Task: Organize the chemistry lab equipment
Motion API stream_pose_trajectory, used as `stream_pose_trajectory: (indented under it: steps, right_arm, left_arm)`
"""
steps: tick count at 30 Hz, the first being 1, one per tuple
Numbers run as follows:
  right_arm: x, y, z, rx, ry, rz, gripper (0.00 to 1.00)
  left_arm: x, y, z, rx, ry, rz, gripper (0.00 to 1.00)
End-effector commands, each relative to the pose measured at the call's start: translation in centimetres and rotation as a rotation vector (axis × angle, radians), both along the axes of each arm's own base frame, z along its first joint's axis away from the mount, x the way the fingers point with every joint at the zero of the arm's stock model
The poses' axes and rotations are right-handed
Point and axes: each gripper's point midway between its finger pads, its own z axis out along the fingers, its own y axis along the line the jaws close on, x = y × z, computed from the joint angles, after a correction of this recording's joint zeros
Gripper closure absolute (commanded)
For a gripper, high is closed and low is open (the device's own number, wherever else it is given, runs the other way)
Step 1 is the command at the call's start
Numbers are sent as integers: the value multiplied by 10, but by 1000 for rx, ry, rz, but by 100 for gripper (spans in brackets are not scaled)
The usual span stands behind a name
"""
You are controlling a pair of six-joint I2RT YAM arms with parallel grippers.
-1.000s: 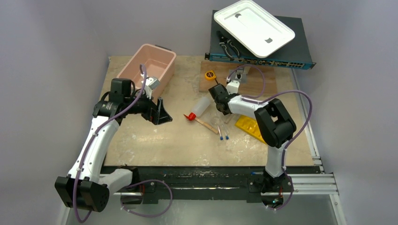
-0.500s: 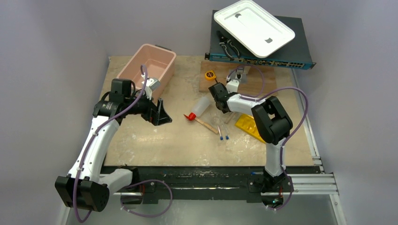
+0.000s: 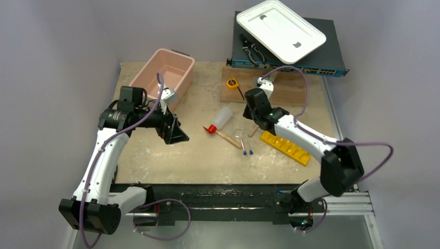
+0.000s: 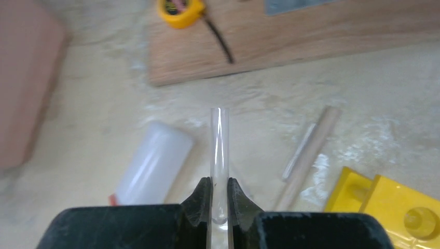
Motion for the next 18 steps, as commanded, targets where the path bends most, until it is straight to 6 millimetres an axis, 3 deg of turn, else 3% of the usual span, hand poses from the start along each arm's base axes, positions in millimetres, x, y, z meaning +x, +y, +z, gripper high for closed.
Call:
stream_pose_trajectory:
  steps: [1, 4, 9, 15, 18]
  right_arm:
    - [-43, 49, 59, 180, -65, 376, 100]
    - [-87, 75, 94, 267, -91, 634, 100]
    - [-147, 110, 127, 375, -51, 917, 100]
    - [-179, 155, 151, 484, 5, 1068, 100]
    - [-189, 176, 167, 540, 7, 1132, 100]
  left_arm:
    - [-31, -5, 31, -44, -203, -212, 0]
    - [-41, 0, 33, 0, -373, -266, 0]
    - [-42, 14, 39, 162, -714, -340, 0]
    - [-10, 16, 76, 294, -1108, -348, 0]
    - [-10, 9, 72, 336, -1292, -422, 0]
